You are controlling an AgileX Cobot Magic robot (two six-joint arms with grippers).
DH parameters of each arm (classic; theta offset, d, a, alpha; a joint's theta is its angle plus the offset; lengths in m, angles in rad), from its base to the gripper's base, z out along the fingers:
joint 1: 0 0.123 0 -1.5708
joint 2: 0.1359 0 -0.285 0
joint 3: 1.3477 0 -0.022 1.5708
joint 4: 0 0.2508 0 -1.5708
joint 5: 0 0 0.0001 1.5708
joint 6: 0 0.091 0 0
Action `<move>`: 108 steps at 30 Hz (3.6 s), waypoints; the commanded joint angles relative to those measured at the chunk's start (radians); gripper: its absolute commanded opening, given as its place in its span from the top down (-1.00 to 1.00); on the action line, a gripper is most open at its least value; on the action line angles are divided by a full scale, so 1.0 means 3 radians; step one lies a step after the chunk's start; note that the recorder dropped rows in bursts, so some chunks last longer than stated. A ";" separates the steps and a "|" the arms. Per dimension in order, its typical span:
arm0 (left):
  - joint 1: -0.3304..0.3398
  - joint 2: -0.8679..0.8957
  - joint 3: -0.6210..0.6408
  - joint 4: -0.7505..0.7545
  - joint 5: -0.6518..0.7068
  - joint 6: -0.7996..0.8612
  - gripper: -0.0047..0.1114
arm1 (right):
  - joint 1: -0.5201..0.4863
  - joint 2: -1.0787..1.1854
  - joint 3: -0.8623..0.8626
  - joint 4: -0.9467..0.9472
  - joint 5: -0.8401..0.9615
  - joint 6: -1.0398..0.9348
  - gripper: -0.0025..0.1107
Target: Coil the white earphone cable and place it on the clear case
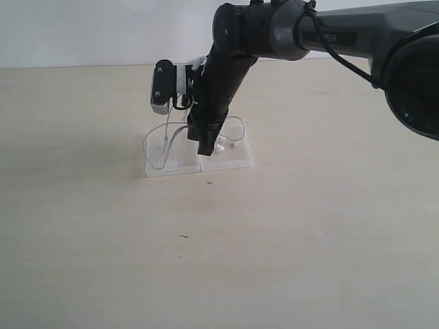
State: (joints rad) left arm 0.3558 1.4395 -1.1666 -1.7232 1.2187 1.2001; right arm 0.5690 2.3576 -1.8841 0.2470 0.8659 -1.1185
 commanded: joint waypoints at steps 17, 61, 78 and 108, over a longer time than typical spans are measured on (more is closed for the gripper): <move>0.0011 -0.0028 0.0014 -0.0023 0.0008 0.0017 0.92 | 0.0003 -0.0005 -0.0028 -0.0291 -0.0248 0.0515 0.96; -0.0025 -0.0028 0.0014 0.0015 0.0008 0.0013 0.92 | 0.0003 -0.0020 -0.0028 -0.0296 -0.0049 0.0604 0.57; -0.0025 -0.0028 0.0014 0.0015 0.0008 0.0013 0.92 | 0.0003 -0.0115 -0.0028 -0.0296 0.0261 0.0890 -0.11; -0.0025 -0.0028 0.0014 -0.0025 0.0008 -0.0003 0.92 | 0.0003 -0.0184 -0.0028 0.0360 0.1184 0.1690 -0.17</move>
State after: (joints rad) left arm 0.3540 1.4395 -1.1666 -1.7118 1.2187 1.2001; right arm 0.5690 2.2955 -1.8848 0.3245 1.2132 -0.6471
